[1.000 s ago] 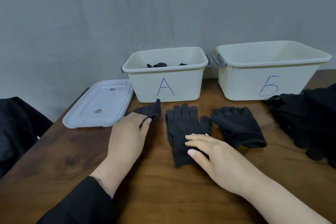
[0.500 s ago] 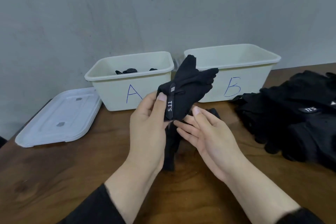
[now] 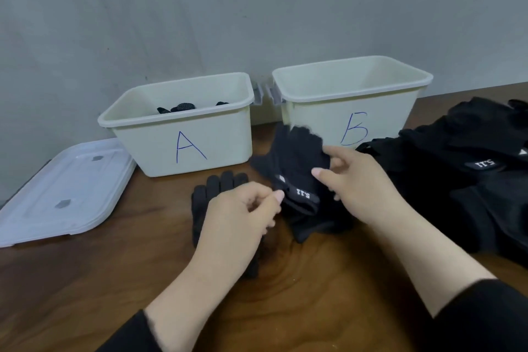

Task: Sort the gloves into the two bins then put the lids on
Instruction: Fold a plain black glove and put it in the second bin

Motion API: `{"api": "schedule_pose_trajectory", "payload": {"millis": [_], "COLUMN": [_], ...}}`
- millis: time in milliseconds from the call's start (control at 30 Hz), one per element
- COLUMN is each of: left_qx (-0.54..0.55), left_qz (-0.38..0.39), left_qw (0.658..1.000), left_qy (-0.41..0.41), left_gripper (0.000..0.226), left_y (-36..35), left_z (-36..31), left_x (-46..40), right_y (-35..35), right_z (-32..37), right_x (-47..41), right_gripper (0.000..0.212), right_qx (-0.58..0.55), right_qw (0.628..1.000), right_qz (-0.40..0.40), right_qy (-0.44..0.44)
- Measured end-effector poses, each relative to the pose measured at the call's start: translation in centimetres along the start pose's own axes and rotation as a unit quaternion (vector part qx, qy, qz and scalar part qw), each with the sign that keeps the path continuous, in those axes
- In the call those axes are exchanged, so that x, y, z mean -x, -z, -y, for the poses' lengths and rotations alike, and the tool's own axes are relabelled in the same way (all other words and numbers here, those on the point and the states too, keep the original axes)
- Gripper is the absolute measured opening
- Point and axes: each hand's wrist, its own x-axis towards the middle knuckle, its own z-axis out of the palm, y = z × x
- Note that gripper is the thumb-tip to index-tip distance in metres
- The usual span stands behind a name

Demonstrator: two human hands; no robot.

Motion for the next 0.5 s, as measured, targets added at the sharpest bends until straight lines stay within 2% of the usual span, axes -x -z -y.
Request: {"api": "schedule_pose_trajectory", "payload": {"millis": [67, 200, 333, 400, 500], "left_qx": [-0.131, -0.220, -0.366, -0.404, -0.402], "left_qz": [0.023, 0.022, 0.081, 0.094, 0.070], "left_qw": [0.990, 0.964, 0.904, 0.884, 0.883], "left_qy": [-0.055, -0.148, -0.207, -0.214, -0.230], "left_gripper": [0.029, 0.020, 0.041, 0.038, 0.026], "left_y": [0.2, 0.3, -0.3, -0.6, -1.0], "left_z": [0.7, 0.8, 1.7, 2.2, 2.2], "left_x": [0.2, -0.2, -1.1, -1.5, -2.0], "right_y": [0.3, 0.7, 1.5, 1.7, 1.5], "right_z": [-0.9, -1.4, -1.5, -1.6, -1.6], "right_x": [-0.4, -0.8, -0.5, -0.4, -0.4], "right_gripper": [0.045, 0.045, 0.039, 0.034, 0.028], "right_qx": [0.072, 0.143, 0.175, 0.167, 0.157], "right_qw": [0.997, 0.989, 0.983, 0.984, 0.986], "right_qz": [0.019, 0.022, 0.043, 0.042, 0.038], "right_qy": [-0.014, -0.011, -0.036, -0.038, -0.039]}}
